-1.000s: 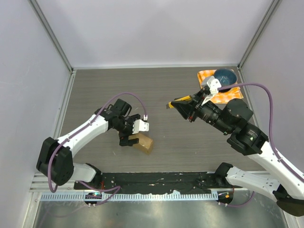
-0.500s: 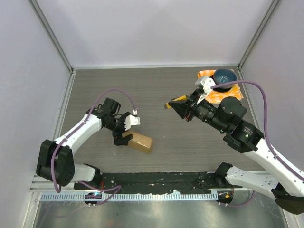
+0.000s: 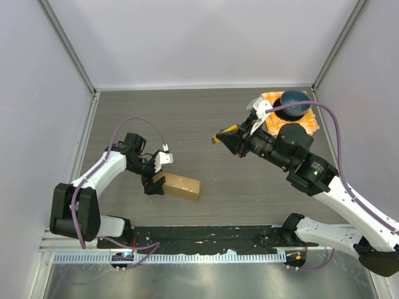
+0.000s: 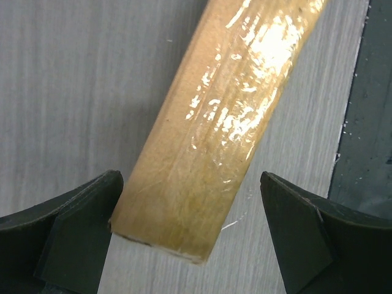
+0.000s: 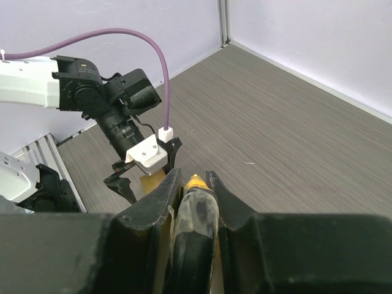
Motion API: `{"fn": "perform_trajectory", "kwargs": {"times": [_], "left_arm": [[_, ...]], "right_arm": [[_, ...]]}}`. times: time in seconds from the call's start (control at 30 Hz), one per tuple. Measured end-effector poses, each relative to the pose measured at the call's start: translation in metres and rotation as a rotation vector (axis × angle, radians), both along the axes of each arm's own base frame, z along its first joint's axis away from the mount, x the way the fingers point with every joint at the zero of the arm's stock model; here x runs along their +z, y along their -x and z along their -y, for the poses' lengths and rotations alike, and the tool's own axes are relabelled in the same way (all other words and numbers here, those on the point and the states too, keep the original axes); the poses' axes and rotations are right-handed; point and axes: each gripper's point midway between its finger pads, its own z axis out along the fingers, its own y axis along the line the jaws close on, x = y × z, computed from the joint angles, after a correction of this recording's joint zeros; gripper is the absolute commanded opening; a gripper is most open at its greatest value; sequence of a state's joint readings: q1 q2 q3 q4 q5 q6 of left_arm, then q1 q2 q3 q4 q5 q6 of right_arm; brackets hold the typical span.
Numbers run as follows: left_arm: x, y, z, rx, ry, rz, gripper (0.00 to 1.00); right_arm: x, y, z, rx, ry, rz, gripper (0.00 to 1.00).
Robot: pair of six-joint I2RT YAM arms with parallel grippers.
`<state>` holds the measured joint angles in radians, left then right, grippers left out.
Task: Unpack the express box
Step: Pick up the knife from the center of the board.
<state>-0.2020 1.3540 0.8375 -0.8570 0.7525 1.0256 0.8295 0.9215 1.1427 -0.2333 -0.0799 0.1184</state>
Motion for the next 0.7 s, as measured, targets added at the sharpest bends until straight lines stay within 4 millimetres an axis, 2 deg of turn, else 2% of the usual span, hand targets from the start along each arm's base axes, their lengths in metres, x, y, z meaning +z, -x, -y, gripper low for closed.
{"fn": "perform_trajectory", "kwargs": {"times": [0.2, 0.43, 0.53, 0.57, 0.63, 0.67, 0.7], "left_arm": [[-0.019, 0.015, -0.003, 0.011, 0.019, -0.04, 1.0], [-0.024, 0.006, -0.004, 0.031, 0.039, -0.027, 0.99], [-0.027, 0.006, -0.004, 0.034, 0.038, -0.04, 0.85], [-0.028, 0.005, -0.003, 0.038, 0.039, -0.041, 0.76], [-0.027, 0.003, -0.003, 0.051, 0.041, -0.04, 0.67], [-0.027, 0.001, -0.003, 0.057, 0.042, -0.04, 0.58], [-0.027, 0.001, -0.002, 0.065, 0.042, -0.042, 0.54]], "right_arm": [[0.002, -0.001, -0.002, 0.005, -0.001, 0.0, 0.01], [0.009, -0.001, -0.004, 0.011, -0.009, 0.008, 0.01], [0.007, -0.002, -0.005, 0.012, -0.005, 0.004, 0.01], [0.007, -0.002, -0.005, 0.012, -0.004, 0.003, 0.01], [0.007, -0.002, -0.005, 0.012, -0.003, 0.002, 0.01], [0.007, -0.002, -0.005, 0.012, -0.003, 0.002, 0.01], [0.009, -0.002, -0.005, 0.011, -0.005, 0.003, 0.01]]}}
